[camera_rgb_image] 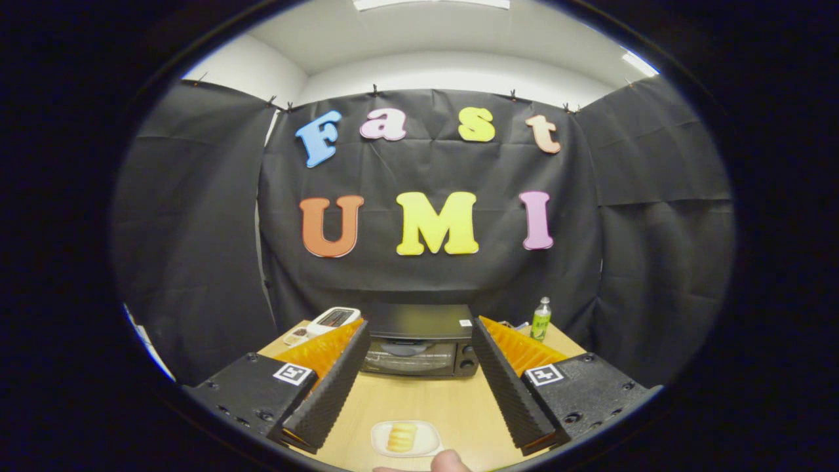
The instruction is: Open the toaster oven, put the food inside, and close the toaster oven door.
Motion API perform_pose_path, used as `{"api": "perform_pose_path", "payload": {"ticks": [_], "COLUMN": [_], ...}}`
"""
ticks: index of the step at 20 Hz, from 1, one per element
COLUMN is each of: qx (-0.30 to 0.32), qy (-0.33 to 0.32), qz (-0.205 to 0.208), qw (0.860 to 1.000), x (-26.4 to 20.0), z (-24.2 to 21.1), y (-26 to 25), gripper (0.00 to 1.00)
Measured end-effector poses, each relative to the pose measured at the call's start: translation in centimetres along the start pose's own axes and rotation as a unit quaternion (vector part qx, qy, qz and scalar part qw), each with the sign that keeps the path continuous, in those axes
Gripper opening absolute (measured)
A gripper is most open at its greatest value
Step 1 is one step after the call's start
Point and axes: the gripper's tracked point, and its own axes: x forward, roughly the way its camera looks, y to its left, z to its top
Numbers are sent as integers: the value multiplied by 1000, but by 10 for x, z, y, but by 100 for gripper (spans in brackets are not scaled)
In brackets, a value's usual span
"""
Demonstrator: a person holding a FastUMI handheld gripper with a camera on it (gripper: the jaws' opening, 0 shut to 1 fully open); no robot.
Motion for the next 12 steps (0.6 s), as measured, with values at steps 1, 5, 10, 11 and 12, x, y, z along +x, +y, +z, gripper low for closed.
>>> {"api": "perform_pose_path", "payload": {"ticks": [1,5,10,11,12], "qx": [4,10,-10,-11,-12], "qy": [6,5,-17,-20,-20], "qz": [6,14,13,13,13], "qw": [1000,1000,1000,1000,1000], "x": [2,8,19,24,30], "z": [-2,5,25,27,24], "y": [1,1,3,3,3], "gripper": [100,100,100,100,100]}}
